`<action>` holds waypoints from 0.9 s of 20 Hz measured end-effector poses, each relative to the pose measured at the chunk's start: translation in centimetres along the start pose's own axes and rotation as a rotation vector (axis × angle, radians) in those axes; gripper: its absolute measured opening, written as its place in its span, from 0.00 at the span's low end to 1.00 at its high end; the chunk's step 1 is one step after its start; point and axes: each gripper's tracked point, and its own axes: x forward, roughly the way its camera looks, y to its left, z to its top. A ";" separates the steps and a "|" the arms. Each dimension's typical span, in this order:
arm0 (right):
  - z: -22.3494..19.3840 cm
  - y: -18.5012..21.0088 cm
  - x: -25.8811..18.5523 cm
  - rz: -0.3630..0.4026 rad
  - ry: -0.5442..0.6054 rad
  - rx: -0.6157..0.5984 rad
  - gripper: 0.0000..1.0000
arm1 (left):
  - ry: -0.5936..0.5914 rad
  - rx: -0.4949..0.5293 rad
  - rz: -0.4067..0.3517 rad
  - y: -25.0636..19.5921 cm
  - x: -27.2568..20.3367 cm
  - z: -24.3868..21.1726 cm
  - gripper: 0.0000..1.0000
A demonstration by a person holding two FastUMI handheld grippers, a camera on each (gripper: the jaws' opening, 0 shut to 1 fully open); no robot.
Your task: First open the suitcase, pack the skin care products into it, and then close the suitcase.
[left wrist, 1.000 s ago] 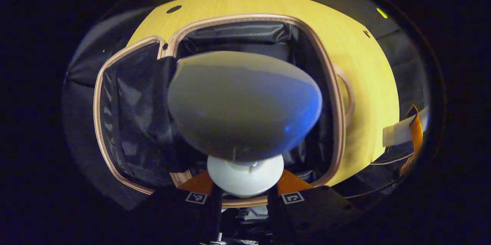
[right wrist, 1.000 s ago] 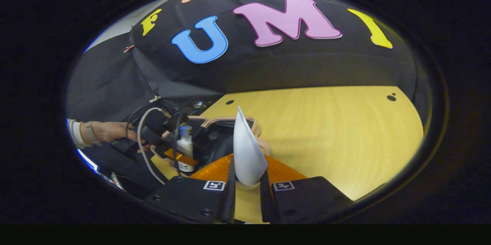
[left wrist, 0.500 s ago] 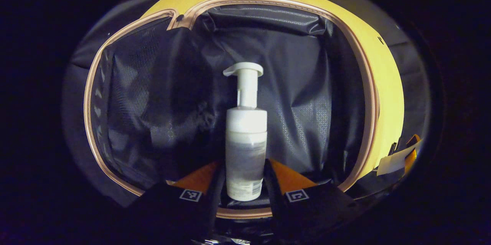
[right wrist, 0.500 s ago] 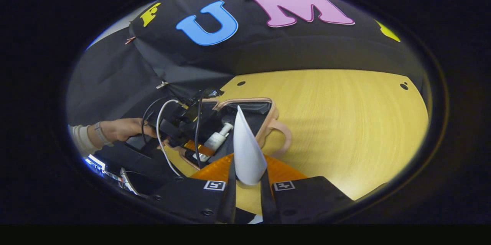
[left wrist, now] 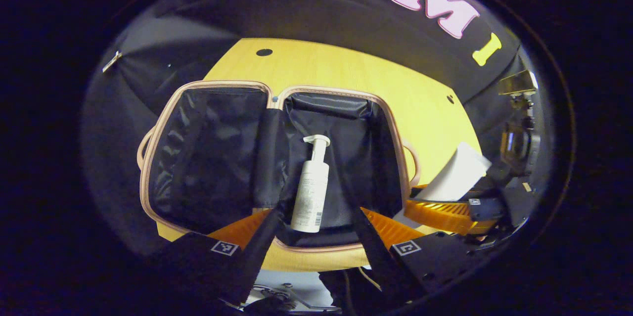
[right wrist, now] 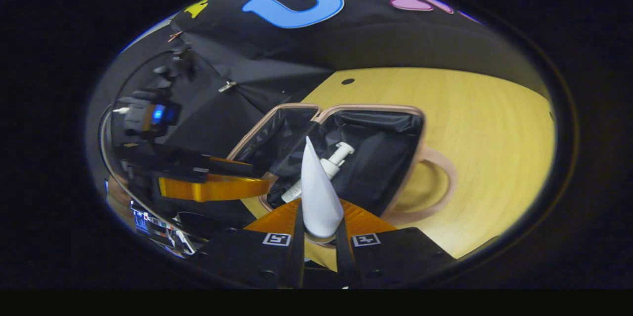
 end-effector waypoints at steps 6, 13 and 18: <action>-1.3 -0.9 6.2 -0.113 0.200 0.152 0.30 | -0.018 -0.164 0.226 13.0 -4.7 -4.7 0.95; -2.0 -4.1 5.9 -0.285 0.250 0.166 0.45 | 0.008 -0.443 0.219 19.1 -6.4 -10.9 0.95; 0.5 -1.9 2.2 -0.225 0.116 0.124 0.86 | -0.043 -0.459 0.256 24.8 -4.9 -8.8 0.95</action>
